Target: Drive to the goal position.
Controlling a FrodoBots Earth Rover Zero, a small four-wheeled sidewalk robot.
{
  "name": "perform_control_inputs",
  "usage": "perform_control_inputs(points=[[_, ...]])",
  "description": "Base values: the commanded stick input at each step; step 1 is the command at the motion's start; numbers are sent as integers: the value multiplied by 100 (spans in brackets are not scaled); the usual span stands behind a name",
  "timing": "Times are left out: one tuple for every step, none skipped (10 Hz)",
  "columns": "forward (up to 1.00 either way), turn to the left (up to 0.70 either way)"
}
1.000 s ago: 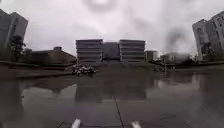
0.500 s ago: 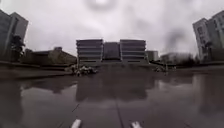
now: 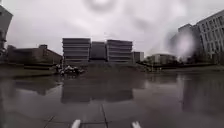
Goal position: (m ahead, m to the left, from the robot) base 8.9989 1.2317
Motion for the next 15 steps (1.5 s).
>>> perform_control_inputs(points=[[70,0],[70,0],[70,0],[70,0],[70,0],[70,0],[70,0],[70,0],[70,0],[70,0],[70,0],[70,0],[70,0],[70,0],[70,0]])
